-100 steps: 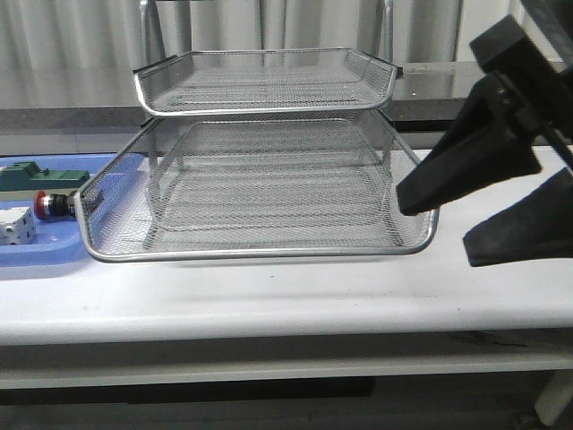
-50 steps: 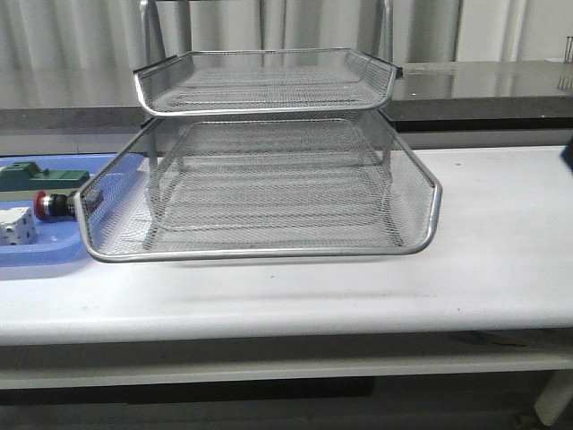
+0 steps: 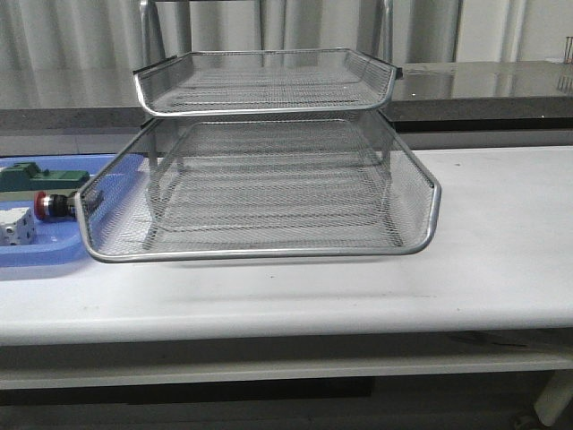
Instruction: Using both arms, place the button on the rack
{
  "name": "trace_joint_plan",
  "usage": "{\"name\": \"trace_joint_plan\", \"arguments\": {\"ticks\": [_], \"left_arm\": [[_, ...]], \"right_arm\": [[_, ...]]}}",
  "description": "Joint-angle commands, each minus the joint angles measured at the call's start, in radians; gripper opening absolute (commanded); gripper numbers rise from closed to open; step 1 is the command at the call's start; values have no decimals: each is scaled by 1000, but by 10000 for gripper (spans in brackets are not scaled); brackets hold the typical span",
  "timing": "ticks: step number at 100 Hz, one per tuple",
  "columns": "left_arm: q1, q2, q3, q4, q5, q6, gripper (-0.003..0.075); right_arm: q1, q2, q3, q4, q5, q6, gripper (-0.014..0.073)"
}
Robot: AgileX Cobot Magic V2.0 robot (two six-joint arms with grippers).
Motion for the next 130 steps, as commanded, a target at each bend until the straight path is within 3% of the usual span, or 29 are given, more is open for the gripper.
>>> {"name": "trace_joint_plan", "arguments": {"ticks": [1, 40, 50, 69, 78, 130], "left_arm": [[1, -33, 55, 0, -82, -8, -21], [1, -33, 55, 0, -82, -8, -21], [1, -33, 55, 0, -82, -8, -21], [1, -33, 55, 0, -82, -8, -21], [1, -33, 55, 0, -82, -8, -21], [1, -33, 55, 0, -82, -8, -21]], "right_arm": [[-2, -39, -34, -56, -44, 17, 509], [-2, -120, -34, -66, -55, 17, 484], [-2, -120, -34, -67, -70, 17, 369], [-2, -120, -34, -67, -94, 17, 41], [-2, -120, -34, -67, -98, 17, -71], [-2, -120, -34, -67, -92, 17, -69]]}}
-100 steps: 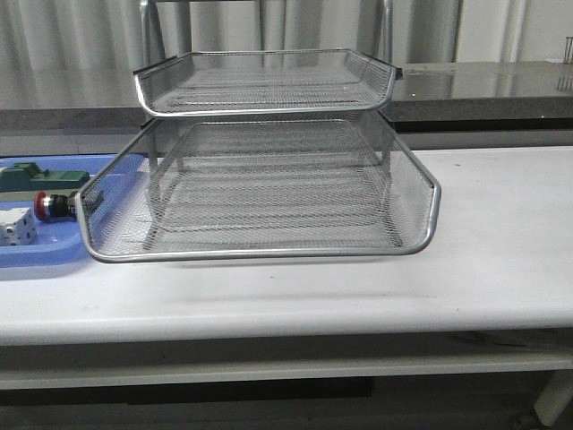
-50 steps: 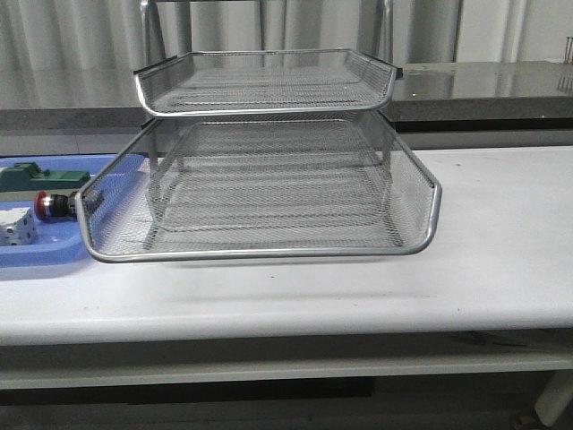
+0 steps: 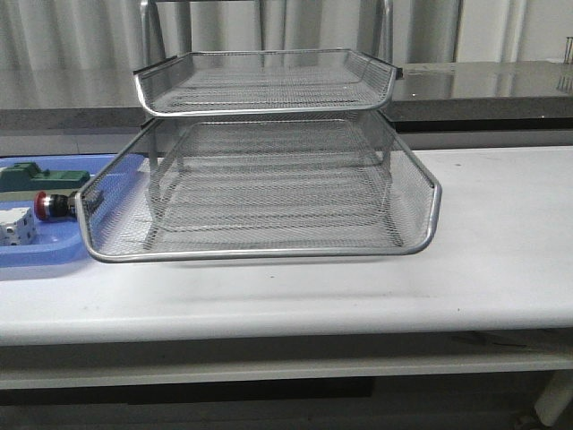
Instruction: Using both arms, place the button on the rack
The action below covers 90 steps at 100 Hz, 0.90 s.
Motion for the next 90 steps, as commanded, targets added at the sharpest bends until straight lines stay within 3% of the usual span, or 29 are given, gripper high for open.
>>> {"name": "trace_joint_plan", "arguments": {"ticks": [1, 32, 50, 67, 90], "left_arm": [[1, -33, 55, 0, -82, -8, -21], [1, -33, 36, -41, -163, -8, -21], [3, 23, -61, -109, -64, -8, -21], [3, 179, -203, -109, -51, -8, -21], [3, 469, -452, -91, 73, -8, -21]], "right_arm": [[-2, 3, -32, -26, -63, 1, -69], [-2, 3, -32, -26, -63, 1, -69], [-2, 3, -32, -26, -63, 1, -69], [-2, 3, -32, -26, -63, 1, -69], [-2, 3, -32, -26, -62, 1, -69]]}}
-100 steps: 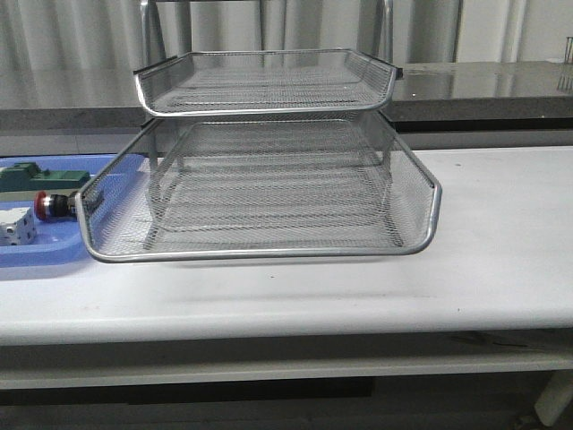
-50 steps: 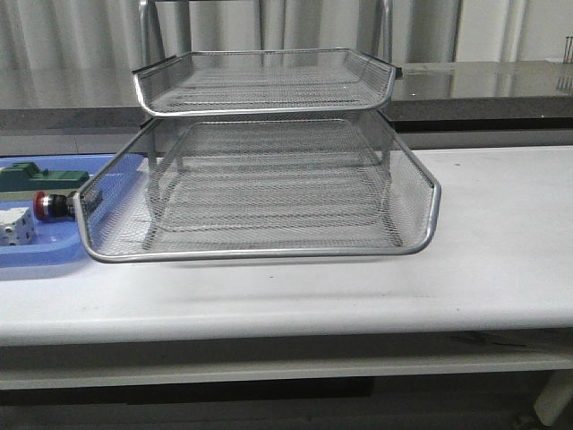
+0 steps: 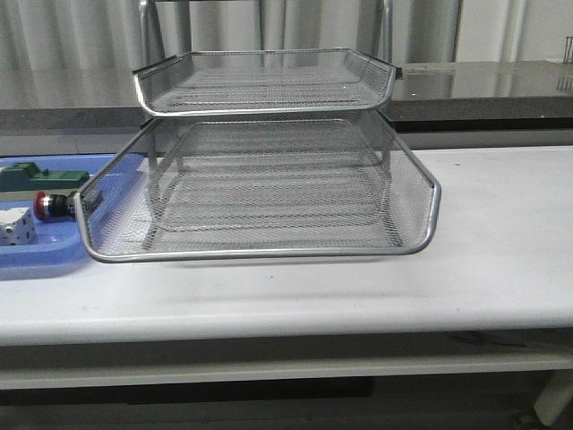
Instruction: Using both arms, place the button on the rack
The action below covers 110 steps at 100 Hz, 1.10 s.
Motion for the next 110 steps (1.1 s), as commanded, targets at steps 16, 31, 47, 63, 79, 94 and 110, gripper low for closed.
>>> {"name": "trace_joint_plan", "arguments": {"ticks": [16, 31, 47, 63, 79, 94, 110], "left_arm": [[3, 321, -312, 49, 109, -8, -21], [3, 514, -499, 85, 289, -8, -21], [3, 708, -676, 98, 420, -8, -21], [3, 862, -815, 115, 549, -8, -21], [3, 984, -903, 121, 655, -8, -21], [3, 1046, -934, 121, 712, 1, -20], [3, 1049, -934, 115, 730, 30, -6]], "right_arm": [[-2, 3, -32, -25, -62, 1, -69], [-2, 3, -32, -25, -62, 1, -69], [-2, 3, -32, -25, -61, 1, -69], [-2, 3, -32, -25, -61, 1, -69], [-2, 3, -32, -25, -61, 1, -69], [-2, 3, -32, -25, -61, 1, -69], [-2, 3, -32, -25, -61, 1, -69]]}}
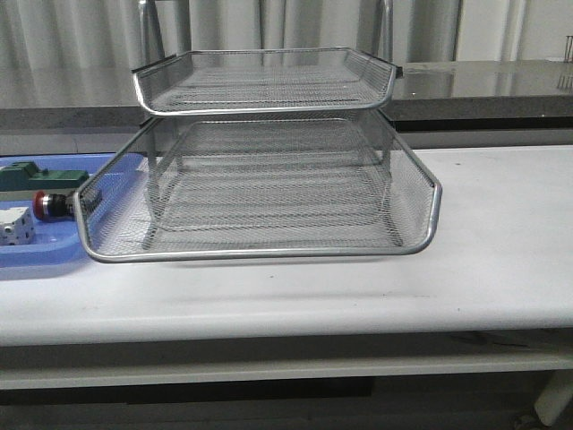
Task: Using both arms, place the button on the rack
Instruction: 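Move the left gripper above the red mushroom button in the blue tray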
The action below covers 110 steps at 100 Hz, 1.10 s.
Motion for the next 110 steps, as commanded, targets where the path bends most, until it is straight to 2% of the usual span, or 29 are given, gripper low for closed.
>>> {"name": "trace_joint_plan", "arguments": {"ticks": [1, 5, 12, 19, 24, 31, 38, 54, 89, 110], "left_arm": [[1, -30, -35, -6, -23, 32, 2], [1, -30, -35, -6, -14, 51, 31], [1, -30, -35, -6, 3, 81, 132], [1, -30, -35, -6, 11, 83, 288], [1, -30, -35, -6, 16, 83, 441], [1, -30, -35, -6, 16, 83, 615], [1, -30, -35, -6, 16, 83, 709], [1, -30, -35, -6, 7, 83, 685], [1, -30, -35, -11, -63, 85, 522], [1, -16, -52, -88, -143, 309, 512]], "right_arm": [[-2, 3, -32, -25, -61, -1, -69], [-2, 3, -32, -25, -61, -1, -69], [-2, 3, -32, -25, -61, -1, -69], [-2, 3, -32, -25, -61, -1, -69], [-2, 3, -32, -25, -61, -1, -69], [-2, 3, -32, -25, -61, -1, -69], [-2, 3, -32, -25, -61, -1, -69], [-2, 3, -32, -25, -61, -1, -69], [-2, 3, -32, -25, -61, -1, -69], [-2, 3, -32, -25, -61, -1, -69]]}}
